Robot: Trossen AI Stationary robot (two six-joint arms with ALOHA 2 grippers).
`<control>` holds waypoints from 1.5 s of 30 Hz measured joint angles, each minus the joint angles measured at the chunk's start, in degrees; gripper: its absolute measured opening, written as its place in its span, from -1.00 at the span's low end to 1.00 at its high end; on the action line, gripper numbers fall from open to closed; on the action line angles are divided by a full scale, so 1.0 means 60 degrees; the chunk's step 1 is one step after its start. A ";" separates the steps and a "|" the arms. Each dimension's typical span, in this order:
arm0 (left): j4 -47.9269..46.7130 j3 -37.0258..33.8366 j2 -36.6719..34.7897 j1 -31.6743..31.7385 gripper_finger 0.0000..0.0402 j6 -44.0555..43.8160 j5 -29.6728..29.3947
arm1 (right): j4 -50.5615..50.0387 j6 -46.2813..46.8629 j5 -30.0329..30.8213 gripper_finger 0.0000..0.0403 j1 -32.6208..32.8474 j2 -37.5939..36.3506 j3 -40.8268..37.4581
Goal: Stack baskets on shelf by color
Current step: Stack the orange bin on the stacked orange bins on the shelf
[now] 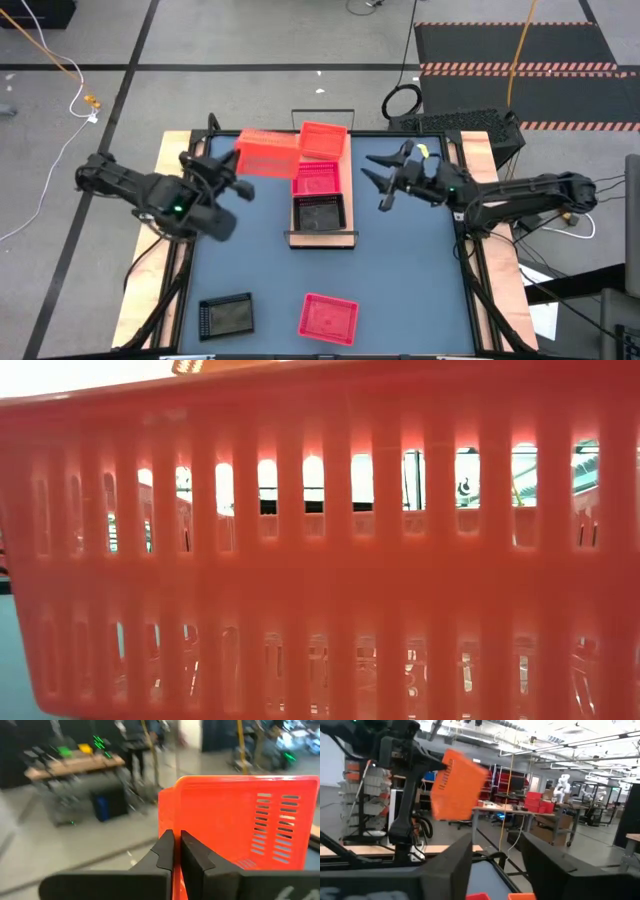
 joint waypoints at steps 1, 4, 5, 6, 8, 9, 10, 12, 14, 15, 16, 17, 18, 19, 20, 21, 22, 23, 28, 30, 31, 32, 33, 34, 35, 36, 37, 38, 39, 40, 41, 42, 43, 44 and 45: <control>0.0757 -0.0226 0.0038 0.0207 -0.94 0.0524 -0.0312 | 0.0010 0.0000 -0.0004 -0.19 -0.0003 0.0158 0.0085; 0.3278 -0.0966 0.0253 0.0724 -0.96 0.2220 -0.0902 | 0.0202 -0.0064 -0.0003 0.02 -0.0004 0.0680 0.0336; 0.4158 -0.1196 0.0346 0.0863 -0.96 0.2839 -0.0962 | 0.0260 -0.0125 -0.0030 0.08 -0.0007 0.0834 0.0379; 0.5088 -0.1403 0.0458 0.1035 -0.95 0.3456 -0.1017 | 0.0395 -0.0176 -0.0178 0.13 -0.0007 0.1008 0.0395; 0.6855 -0.1764 0.0706 0.1309 -0.90 0.4670 -0.1033 | 0.0997 -0.0165 -0.0532 0.20 -0.0007 0.1413 0.0412; 0.7681 -0.1925 0.0842 0.1406 -0.88 0.5314 -0.0995 | 0.1272 -0.0112 -0.0592 0.21 0.0000 0.1595 0.0412; 0.8534 -0.2033 0.1006 0.1512 -0.88 0.5897 -0.0913 | 0.1605 -0.0088 -0.0657 0.22 0.0000 0.1788 0.0412; 0.9927 -0.2123 0.1330 0.1695 -0.90 0.7000 -0.0648 | 0.2168 -0.0080 -0.0655 0.20 -0.0004 0.2152 0.0412; 1.0986 -0.2132 0.1664 0.1806 -0.94 0.7859 -0.0280 | 0.2576 -0.0073 -0.0663 0.17 -0.0007 0.2473 0.0412; 1.1494 -0.2132 0.1826 0.1862 -0.96 0.8211 -0.0135 | 0.2772 -0.0073 -0.0678 0.14 -0.0007 0.2625 0.0412; 1.1965 -0.2132 0.1980 0.1899 -0.96 0.8540 -0.0043 | 0.2962 -0.0074 -0.0605 0.12 -0.0007 0.2771 0.0412; 1.2406 -0.2132 0.2105 0.1932 -0.96 0.8911 0.0039 | 0.3104 -0.0073 -0.0369 0.10 0.0000 0.2880 0.0412; 1.2757 -0.2132 0.2219 0.1966 -0.95 0.9239 0.0122 | 0.3179 -0.0092 -0.0076 0.08 0.0000 0.2965 0.0412; 1.3124 -0.2132 0.2323 0.1994 -0.93 0.9478 0.0148 | 0.3267 -0.0134 0.0285 0.06 0.0000 0.3048 0.0412; 1.3436 -0.2132 0.2400 0.2016 -0.90 0.9677 0.0160 | 0.3366 -0.0180 0.0714 0.04 -0.0004 0.3115 0.0412; 1.3653 -0.2132 0.2463 0.2031 -0.89 0.9867 0.0170 | 0.3395 -0.0244 0.1096 0.02 -0.0007 0.3161 0.0412; 1.3857 -0.2132 0.2543 0.2039 -0.89 1.0022 0.0203 | 0.3446 -0.0343 0.1312 0.01 -0.0016 0.3199 0.0412; 1.4052 -0.2132 0.2599 0.2069 -0.90 1.0157 0.0320 | 0.3456 -0.0424 0.1334 0.00 -0.0033 0.3227 0.0412; 1.4368 -0.2132 0.2702 0.2177 -0.96 1.0458 0.1254 | 0.3439 -0.0318 0.1778 -0.09 -0.0239 0.3258 0.0412; 1.4349 -0.2132 0.2713 0.2221 -0.93 1.0420 0.1461 | 0.3323 -0.0418 0.1834 -0.16 -0.0334 0.3255 0.0412; 1.4336 -0.2132 0.2716 0.2231 -0.91 1.0402 0.1461 | 0.3234 -0.0524 0.1840 -0.22 -0.0374 0.3255 0.0412; 1.4339 -0.2132 0.2713 0.2231 -0.89 1.0395 0.1472 | 0.3163 -0.0684 0.1851 -0.29 -0.0382 0.3255 0.0412; 1.4361 -0.2132 0.2713 0.2231 -0.88 1.0401 0.1490 | 0.3121 -0.0875 0.1859 -0.37 -0.0390 0.3255 0.0412; 1.4389 -0.2132 0.2713 0.2228 -0.87 1.0458 0.1521 | 0.3080 -0.1086 0.1926 -0.48 -0.0393 0.3252 0.0412; 1.4387 -0.2132 0.2713 0.2221 -0.87 1.0561 0.1569 | 0.3040 -0.1260 0.2059 -0.60 -0.0393 0.3248 0.0412; 1.4385 -0.2133 0.2717 0.2210 -0.86 1.0667 0.1623 | 0.2996 -0.1434 0.2180 -0.72 -0.0393 0.3248 0.0419; 1.4383 -0.2135 0.2717 0.2205 -0.86 1.0754 0.1705 | 0.2902 -0.1627 0.2305 -0.84 -0.0393 0.3242 0.0429; 1.4383 -0.2135 0.2717 0.2205 -0.86 1.0802 0.1801 | 0.2820 -0.1854 0.2453 -0.91 -0.0393 0.3208 0.0434; 1.4387 -0.2135 0.2721 0.2212 -0.86 1.0840 0.1861 | 0.2766 -0.2027 0.2630 -0.93 -0.0382 0.3168 0.0437; 1.4398 -0.2135 0.2732 0.2218 -0.85 1.0848 0.1877 | 0.2779 -0.2091 0.2830 -0.94 -0.0366 0.3157 0.0437; 1.4409 -0.2135 0.2735 0.2224 -0.85 1.0865 0.1864 | 0.2770 -0.2057 0.2967 -0.94 -0.0364 0.3153 0.0443; 1.4439 -0.2135 0.2735 0.2226 -0.85 1.0923 0.1849 | 0.2728 -0.1978 0.3002 -0.95 -0.0358 0.3143 0.0445; 1.4449 -0.2135 0.2735 0.2241 -0.85 1.1030 0.1828 | 0.2674 -0.1901 0.3002 -0.97 -0.0361 0.3097 0.0441; 1.4455 -0.2135 0.2735 0.2266 -0.85 1.1171 0.1826 | 0.2656 -0.1823 0.3013 -0.98 -0.0362 0.3051 0.0444; 1.4460 -0.2135 0.2735 0.2315 -0.85 1.1353 0.1829 | 0.2649 -0.1715 0.3084 -0.98 -0.0393 0.3028 0.0488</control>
